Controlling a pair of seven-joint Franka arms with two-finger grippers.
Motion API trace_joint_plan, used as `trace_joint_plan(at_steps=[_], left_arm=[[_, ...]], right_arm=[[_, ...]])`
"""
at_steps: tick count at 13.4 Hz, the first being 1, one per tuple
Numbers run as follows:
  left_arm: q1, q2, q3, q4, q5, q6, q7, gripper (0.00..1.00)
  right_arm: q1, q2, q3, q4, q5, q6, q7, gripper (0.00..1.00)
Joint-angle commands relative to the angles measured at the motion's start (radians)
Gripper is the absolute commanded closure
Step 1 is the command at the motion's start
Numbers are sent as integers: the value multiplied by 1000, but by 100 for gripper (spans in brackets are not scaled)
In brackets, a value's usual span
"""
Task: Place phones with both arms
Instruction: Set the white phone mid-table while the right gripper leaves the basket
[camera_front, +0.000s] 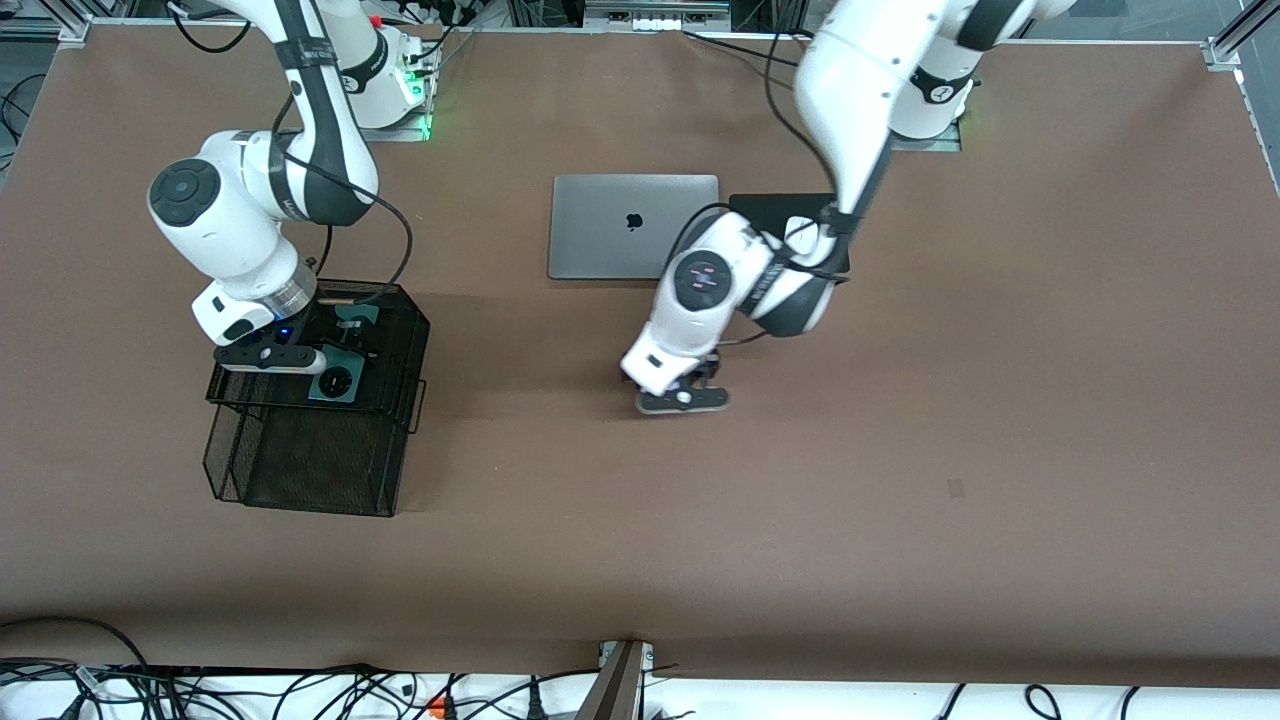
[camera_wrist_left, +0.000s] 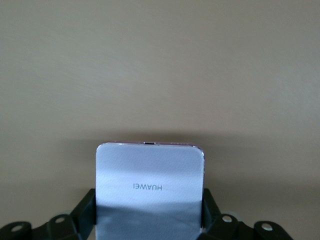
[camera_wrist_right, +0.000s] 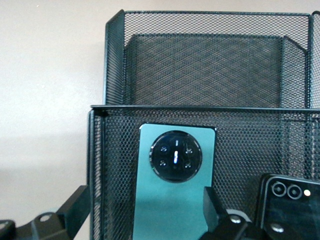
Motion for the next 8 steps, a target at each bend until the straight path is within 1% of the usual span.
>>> trace_joint_plan(at_steps=[1,2,3,4,5,7,8], left_arm=[[-81,90,73,137,8,-30,-54,100],[-95,95,76,137,11,-30,-54,100],[-116,102,92,139,30,-30,-56,100],[-147,113,116,139,51,-28,-75,100],[-163,122,134,139,53,-28,-92,100],[-172,136,141,143,53,-25,-94,100],[-173,136,141,145,54,-25,-96,94]], right_arm=[[-1,-15,-41,112,5,-197,-19,1],[-2,-14,-51,158,-3,-286,-17,1],[-5,-9,-60,204,-8,-362,-17,1],[-10,-6,-72,247,-33,-429,-17,1],[-16,-6,-72,284,-66,-477,-17,1],[-19,-5,-72,333,-101,-542,-17,1],[-24,-5,-72,343,-103,-555,-17,1]])
